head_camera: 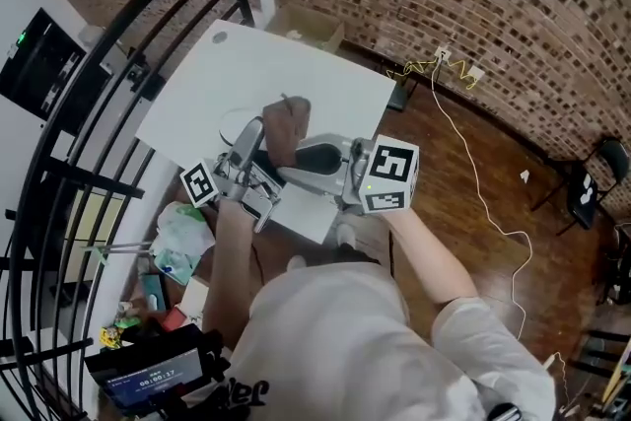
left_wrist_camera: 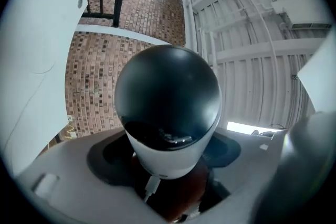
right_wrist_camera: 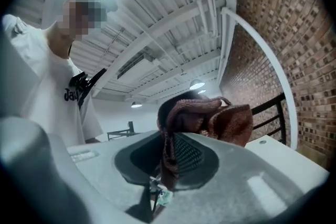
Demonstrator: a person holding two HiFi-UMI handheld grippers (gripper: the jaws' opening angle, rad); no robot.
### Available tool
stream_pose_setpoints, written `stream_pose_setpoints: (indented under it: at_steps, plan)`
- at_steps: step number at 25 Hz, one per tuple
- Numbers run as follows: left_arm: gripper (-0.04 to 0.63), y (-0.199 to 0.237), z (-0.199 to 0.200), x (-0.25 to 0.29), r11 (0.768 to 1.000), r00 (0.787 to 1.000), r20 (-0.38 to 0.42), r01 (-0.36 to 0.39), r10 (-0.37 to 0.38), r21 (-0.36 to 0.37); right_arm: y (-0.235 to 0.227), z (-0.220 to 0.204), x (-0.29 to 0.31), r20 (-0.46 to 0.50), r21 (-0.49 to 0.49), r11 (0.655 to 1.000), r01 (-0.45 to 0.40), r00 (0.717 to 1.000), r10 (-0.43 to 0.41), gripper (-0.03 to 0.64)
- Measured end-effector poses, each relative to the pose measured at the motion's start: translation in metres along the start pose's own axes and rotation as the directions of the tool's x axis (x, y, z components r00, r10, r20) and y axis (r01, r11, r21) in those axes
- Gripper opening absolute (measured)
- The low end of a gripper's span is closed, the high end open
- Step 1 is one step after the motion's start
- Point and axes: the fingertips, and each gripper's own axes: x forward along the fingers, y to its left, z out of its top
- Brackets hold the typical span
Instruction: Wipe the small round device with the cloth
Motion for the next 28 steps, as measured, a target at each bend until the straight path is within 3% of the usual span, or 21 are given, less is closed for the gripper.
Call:
stream_pose_setpoints:
  at_steps: [3,5,9,12,20,26,28]
  plan:
    - [0.399,-0.003,-0.007,-0.001,1.000,1.000,0.002,0.022,-0.022,-0.001,0.024,-0.027,0.000,-0.076,-0.017,0.999,-0.052,0.996,0.051,0.038]
    - [0.399,-0.006,-0.011,-0.002,0.999,0.999,0.005,0.043,-0.043,-0.009,0.018,-0.019,-0.014,-0.020,0.020,0.999,-0.036,0.999,0.036,0.038]
    - [0.399,-0.017,-0.012,-0.005,0.994,0.994,0.007,0.105,-0.105,-0.043,-0.038,0.032,-0.056,0.131,0.055,0.985,0.161,0.977,-0.167,0.038]
    - [0.399,-0.025,-0.014,-0.006,0.987,0.990,-0.002,0.144,-0.144,-0.068,-0.068,0.047,-0.057,0.129,0.031,0.972,0.232,0.964,-0.234,0.038]
    - [0.399,-0.019,-0.003,0.005,0.982,0.987,0.056,0.155,-0.150,-0.110,-0.033,0.032,-0.008,0.017,-0.040,0.996,0.079,0.997,-0.079,0.038]
    - [0.399,-0.016,0.004,0.000,0.982,0.987,0.077,0.151,-0.143,-0.112,0.005,-0.005,-0.004,-0.018,0.022,1.000,0.004,1.000,-0.004,0.037]
    - [0.399,-0.016,0.000,-0.002,0.981,0.986,0.070,0.158,-0.151,-0.112,0.000,-0.002,-0.016,0.042,0.071,0.997,0.031,0.999,-0.034,0.037]
